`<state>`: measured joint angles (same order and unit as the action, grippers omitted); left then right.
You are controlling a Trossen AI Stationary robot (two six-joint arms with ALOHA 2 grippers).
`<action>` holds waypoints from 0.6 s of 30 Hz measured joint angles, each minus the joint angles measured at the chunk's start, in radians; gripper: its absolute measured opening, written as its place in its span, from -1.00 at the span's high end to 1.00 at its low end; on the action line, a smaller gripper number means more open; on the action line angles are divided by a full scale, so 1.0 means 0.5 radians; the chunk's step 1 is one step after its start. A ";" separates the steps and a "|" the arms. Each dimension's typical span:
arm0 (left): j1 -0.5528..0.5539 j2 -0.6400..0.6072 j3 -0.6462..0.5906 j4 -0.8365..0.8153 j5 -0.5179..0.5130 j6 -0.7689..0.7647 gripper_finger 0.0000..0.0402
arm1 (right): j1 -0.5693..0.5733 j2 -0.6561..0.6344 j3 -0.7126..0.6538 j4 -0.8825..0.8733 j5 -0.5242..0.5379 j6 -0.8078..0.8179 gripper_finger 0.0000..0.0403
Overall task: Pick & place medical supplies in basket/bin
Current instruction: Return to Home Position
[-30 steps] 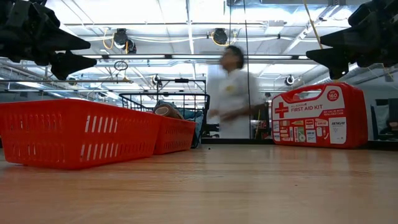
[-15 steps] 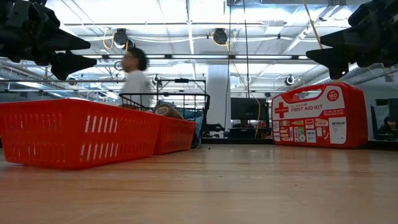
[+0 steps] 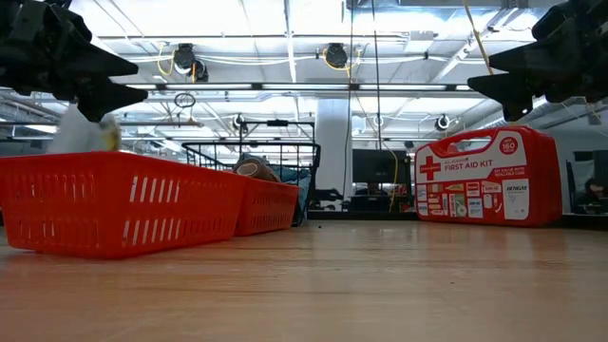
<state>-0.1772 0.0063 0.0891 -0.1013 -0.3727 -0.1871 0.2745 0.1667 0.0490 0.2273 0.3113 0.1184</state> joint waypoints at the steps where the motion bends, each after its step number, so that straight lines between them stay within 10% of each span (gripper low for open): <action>1: 0.000 0.000 0.000 0.000 0.000 0.000 -0.54 | 0.001 0.000 0.000 0.000 0.000 -0.001 -0.07; 18: 0.001 0.000 0.000 -0.001 0.000 0.000 -0.54 | 0.001 0.000 0.000 0.000 0.000 -0.001 -0.07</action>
<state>-0.1768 0.0063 0.0891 -0.1017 -0.3725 -0.1871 0.2748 0.1666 0.0490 0.2272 0.3111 0.1181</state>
